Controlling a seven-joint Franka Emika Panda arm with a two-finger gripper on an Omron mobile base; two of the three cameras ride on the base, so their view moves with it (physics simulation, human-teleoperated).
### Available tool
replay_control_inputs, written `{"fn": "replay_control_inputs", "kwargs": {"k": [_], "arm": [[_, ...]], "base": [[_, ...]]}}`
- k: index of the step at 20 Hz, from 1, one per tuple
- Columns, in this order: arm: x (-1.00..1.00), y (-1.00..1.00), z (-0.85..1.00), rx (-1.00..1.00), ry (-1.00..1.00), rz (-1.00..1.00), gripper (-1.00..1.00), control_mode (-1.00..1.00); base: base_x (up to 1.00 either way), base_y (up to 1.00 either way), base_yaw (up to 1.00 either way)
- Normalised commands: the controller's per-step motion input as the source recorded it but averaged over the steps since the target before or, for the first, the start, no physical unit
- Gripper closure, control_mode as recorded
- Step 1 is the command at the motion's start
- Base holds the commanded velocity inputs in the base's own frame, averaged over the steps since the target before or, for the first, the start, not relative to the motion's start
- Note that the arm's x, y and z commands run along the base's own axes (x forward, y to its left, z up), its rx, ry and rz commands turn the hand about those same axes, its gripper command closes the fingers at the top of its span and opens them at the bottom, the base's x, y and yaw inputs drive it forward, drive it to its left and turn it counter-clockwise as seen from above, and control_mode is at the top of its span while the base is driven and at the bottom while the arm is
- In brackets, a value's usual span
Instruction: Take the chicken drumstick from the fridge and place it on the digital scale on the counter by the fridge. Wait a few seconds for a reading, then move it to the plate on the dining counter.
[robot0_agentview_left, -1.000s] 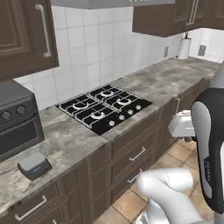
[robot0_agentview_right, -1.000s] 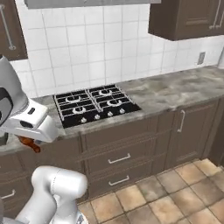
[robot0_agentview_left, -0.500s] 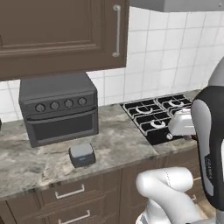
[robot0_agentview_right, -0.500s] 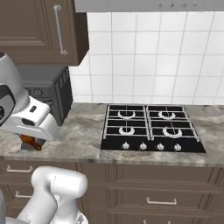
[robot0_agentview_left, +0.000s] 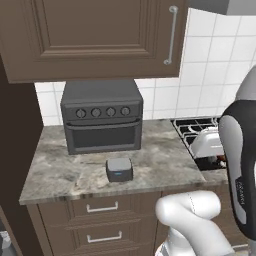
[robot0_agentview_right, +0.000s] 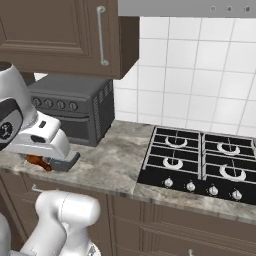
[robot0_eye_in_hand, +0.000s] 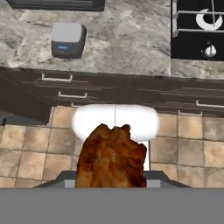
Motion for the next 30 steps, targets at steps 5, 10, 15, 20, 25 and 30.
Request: {"fn": "replay_control_inputs", "kwargs": {"k": [5, 10, 15, 20, 25, 30], "arm": [[0.51, 0.69, -0.59, -0.01, 0.00, 0.25, 1.00, -1.00], [0.73, 0.73, -0.69, -0.01, 0.03, 0.19, 1.00, -1.00], [0.98, 0.32, -0.52, 0.00, 0.15, 0.09, 1.00, -1.00], [0.97, 0.23, -0.54, 0.00, 0.22, 0.03, 1.00, -1.00], [0.49, 0.44, -0.50, -0.03, 0.11, 0.00, 1.00, -1.00], [0.33, 0.24, -0.32, -0.08, 0.01, 0.00, 1.00, -1.00]], "base": [[0.00, 0.00, 0.00], [0.00, 0.00, 0.00], [0.00, 0.00, 0.00], [0.00, 0.00, 0.00], [0.00, 0.00, 0.00], [0.00, 0.00, 0.00]]}}
